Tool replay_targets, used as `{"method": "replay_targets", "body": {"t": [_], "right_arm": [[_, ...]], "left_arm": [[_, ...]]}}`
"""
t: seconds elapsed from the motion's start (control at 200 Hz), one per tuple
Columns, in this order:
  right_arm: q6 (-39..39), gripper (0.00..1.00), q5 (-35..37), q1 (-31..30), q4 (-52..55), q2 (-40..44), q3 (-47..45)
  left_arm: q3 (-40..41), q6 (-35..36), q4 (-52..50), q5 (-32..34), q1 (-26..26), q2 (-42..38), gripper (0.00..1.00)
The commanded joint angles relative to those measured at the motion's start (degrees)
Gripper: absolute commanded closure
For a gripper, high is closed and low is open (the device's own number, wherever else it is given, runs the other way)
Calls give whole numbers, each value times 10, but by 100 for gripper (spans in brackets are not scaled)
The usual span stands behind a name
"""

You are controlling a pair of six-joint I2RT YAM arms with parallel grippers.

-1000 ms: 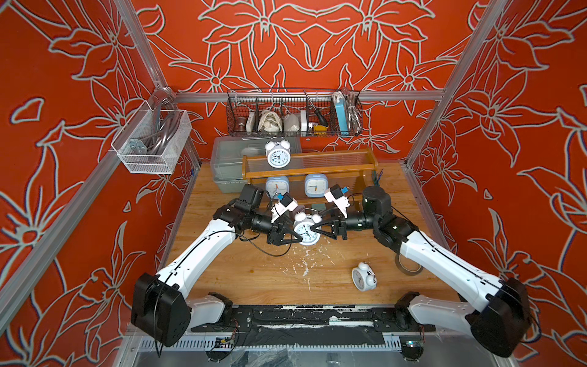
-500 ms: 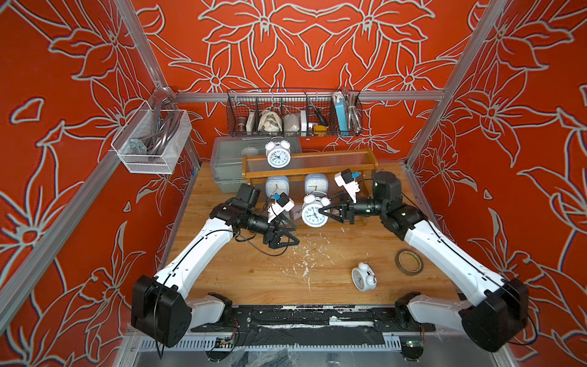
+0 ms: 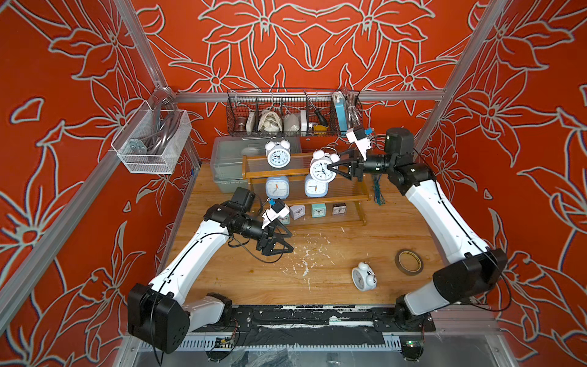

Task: Place the alarm clocks on the shelf by style
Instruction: Place the alarm on the shelf.

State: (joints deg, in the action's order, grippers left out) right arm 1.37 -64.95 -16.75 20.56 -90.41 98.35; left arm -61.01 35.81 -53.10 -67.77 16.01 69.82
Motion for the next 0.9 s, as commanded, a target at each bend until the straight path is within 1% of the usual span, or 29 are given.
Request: {"method": "replay_targets", "body": {"t": [0.0,0.095,0.27,0.415,0.56,0.696,0.896], "right_arm": [[52,70,-49,14,25,-36,71],[51,70,-58,18,35,-82,131],[73,68,-65,21,124,-182,280],[74,68,-76,21,169,-253,387],[55,68,-74,21,142,-283,411],[47,69,-71,17,143,-309,432],[86,69,-42,2,177,-324,439]], "left_arm": [[11,22,-22,-22,-1,-8,21],[15,23,-22,-22,-1,-9,21],[15,36,-34,-22,-1,-13,21],[17,37,-36,-21,-1,-15,21],[19,37,-35,-20,-1,-19,21],[21,37,-35,-20,-1,-24,21],[25,37,-35,-19,-1,-24,20]]}}
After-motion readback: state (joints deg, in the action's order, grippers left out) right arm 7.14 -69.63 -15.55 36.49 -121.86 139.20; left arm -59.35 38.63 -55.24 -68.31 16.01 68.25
